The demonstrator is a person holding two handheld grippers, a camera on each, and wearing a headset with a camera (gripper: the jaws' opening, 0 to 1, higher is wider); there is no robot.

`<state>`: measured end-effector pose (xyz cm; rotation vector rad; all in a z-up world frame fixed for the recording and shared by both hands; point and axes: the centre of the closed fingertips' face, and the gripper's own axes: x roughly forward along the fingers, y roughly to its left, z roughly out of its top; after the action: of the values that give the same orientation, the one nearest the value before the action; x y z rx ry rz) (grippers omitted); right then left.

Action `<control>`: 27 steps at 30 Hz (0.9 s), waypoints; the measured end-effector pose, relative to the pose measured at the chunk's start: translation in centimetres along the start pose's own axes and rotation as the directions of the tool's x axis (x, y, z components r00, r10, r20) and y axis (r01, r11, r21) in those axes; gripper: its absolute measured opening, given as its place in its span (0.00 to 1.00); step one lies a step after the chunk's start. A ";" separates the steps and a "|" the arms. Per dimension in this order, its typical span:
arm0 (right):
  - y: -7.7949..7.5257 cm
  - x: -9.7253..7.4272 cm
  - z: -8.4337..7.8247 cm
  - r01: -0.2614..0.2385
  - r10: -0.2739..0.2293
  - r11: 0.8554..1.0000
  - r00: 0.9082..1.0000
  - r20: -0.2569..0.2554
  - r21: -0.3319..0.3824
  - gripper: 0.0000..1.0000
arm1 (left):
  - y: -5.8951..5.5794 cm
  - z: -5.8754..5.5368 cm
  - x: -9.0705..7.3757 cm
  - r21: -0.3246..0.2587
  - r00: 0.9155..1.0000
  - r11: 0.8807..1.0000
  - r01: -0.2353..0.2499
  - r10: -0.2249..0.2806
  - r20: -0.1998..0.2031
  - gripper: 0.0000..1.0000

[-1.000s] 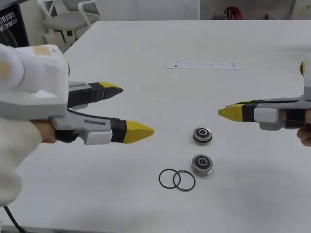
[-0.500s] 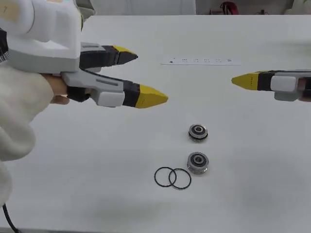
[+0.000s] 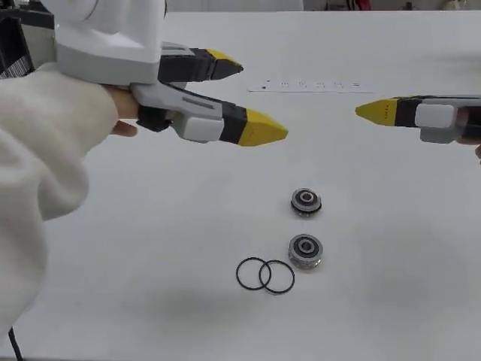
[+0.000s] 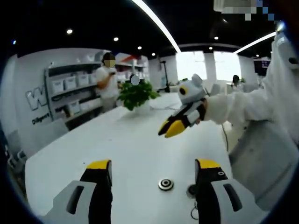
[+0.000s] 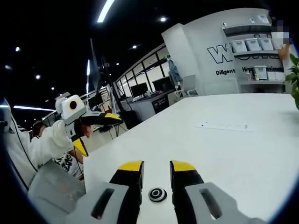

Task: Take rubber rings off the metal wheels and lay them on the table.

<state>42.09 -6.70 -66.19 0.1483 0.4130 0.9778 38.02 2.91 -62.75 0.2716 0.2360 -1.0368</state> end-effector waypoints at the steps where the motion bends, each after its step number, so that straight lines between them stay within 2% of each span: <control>1: 0.2 0.0 -0.3 -0.001 0.001 1.000 1.000 -0.003 0.000 0.19 | 0.1 -0.1 0.3 0.001 1.000 1.000 0.000 0.000 0.000 0.73; 8: -0.5 1.1 -2.3 -0.020 0.020 1.000 0.999 -0.025 -0.004 0.19 | 0.0 -1.4 2.8 0.016 1.000 1.000 0.025 -0.025 -0.012 0.67; 11: -0.7 1.5 -4.0 -0.032 0.032 0.999 0.997 -0.069 -0.001 0.19 | -0.3 -2.3 4.1 0.009 0.999 0.999 0.036 -0.036 -0.007 0.65; 14: -0.9 1.7 -5.0 -0.029 0.029 1.000 0.996 -0.086 0.007 0.19 | -0.6 -3.3 5.3 0.001 0.999 0.999 0.038 -0.038 -0.010 0.61; 17: -0.8 2.1 -6.7 -0.035 0.033 0.999 0.989 -0.143 -0.016 0.19 | -1.0 -4.4 6.2 0.001 0.999 0.999 0.039 -0.039 -0.016 0.58; 21: -0.9 2.4 -8.0 -0.035 0.033 0.999 0.985 -0.169 -0.007 0.18 | -1.3 -5.7 7.3 -0.015 0.999 0.999 0.034 -0.034 -0.020 0.52; 25: -1.0 2.4 -8.4 -0.030 0.031 1.000 0.984 -0.174 0.009 0.18 | -1.6 -7.2 8.4 -0.014 0.998 1.000 0.022 -0.022 -0.054 0.48; 27: -0.9 2.4 -8.6 -0.032 0.034 0.999 0.983 -0.179 0.012 0.18 | -1.8 -8.4 8.9 -0.014 0.996 1.000 0.021 -0.022 -0.090 0.43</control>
<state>40.50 -5.71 -75.01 0.0748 0.5817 1.0259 40.27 -2.46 -73.66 0.3046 0.3275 -1.0454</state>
